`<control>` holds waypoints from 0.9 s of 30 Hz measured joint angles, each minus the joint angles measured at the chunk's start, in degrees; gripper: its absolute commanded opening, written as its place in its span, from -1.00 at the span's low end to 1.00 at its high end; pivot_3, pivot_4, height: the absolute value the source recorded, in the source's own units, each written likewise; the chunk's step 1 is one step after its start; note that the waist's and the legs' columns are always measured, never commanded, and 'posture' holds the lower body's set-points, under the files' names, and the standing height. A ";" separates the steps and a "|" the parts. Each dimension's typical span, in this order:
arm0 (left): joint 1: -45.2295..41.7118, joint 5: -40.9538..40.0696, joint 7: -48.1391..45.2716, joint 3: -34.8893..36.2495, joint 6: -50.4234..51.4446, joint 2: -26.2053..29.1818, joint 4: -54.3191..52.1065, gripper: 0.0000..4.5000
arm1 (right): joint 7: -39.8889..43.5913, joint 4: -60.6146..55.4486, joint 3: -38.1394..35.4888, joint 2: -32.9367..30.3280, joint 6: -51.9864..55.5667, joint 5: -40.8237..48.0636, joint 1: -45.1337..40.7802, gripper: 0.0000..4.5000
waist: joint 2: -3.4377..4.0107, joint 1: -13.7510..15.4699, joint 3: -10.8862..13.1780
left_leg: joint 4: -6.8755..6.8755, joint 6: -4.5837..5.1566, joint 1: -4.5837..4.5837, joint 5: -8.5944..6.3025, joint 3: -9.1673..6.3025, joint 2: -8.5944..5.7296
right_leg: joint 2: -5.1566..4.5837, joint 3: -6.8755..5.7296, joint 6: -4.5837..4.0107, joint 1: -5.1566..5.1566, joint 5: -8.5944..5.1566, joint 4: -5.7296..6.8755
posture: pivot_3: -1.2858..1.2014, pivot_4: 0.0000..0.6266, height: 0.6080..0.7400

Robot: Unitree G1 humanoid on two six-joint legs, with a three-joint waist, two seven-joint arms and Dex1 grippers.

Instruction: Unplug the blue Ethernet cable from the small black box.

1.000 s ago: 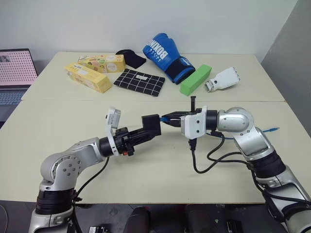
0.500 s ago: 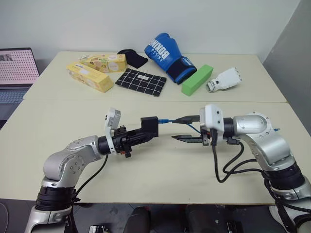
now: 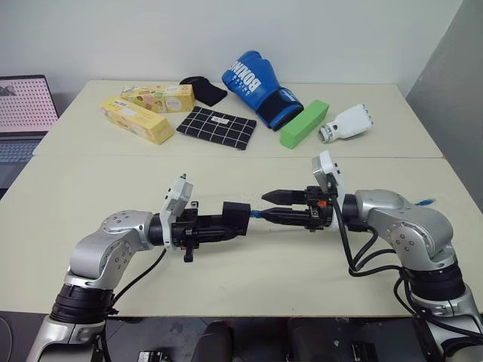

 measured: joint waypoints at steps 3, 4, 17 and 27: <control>0.00 -0.01 -0.28 0.01 0.02 0.01 0.00 -0.64 | 0.33 0.18 1.52 1.00 0.38 0.07 -0.01 0.02 | 0.00 -0.02 0.00 | 0.00 0.00 0.00 0.00 0.00 0.01 | 0.00 0.00 0.00 -0.01 0.00 0.00 | 0.03 -0.52 1.00; 0.00 -0.01 -0.28 0.03 0.04 0.01 0.00 -0.64 | 0.54 0.22 1.92 1.15 0.59 0.19 -0.01 0.02 | 0.00 -0.01 0.00 | 0.00 0.00 0.00 0.00 -0.01 0.01 | 0.00 0.00 0.00 -0.01 0.00 0.00 | 0.03 -0.52 1.00; 0.07 -0.19 -0.22 0.17 0.32 -0.05 -0.01 -0.64 | 0.93 0.76 2.69 2.87 1.31 0.19 -0.04 0.02 | 0.00 -0.01 0.00 | 0.00 0.00 -0.01 0.00 -0.02 0.02 | 0.01 -0.01 0.00 -0.01 0.00 0.00 | 0.03 -0.52 1.00; 0.07 -0.27 -0.24 0.16 0.61 -0.54 -0.01 -0.64 | 1.10 1.56 3.04 2.82 1.24 -0.20 -0.26 -0.37 | 0.00 -0.01 0.00 | 0.00 0.00 -0.01 0.00 -0.01 0.01 | 0.04 -0.01 0.00 -0.01 0.00 0.00 | 0.03 -0.52 1.00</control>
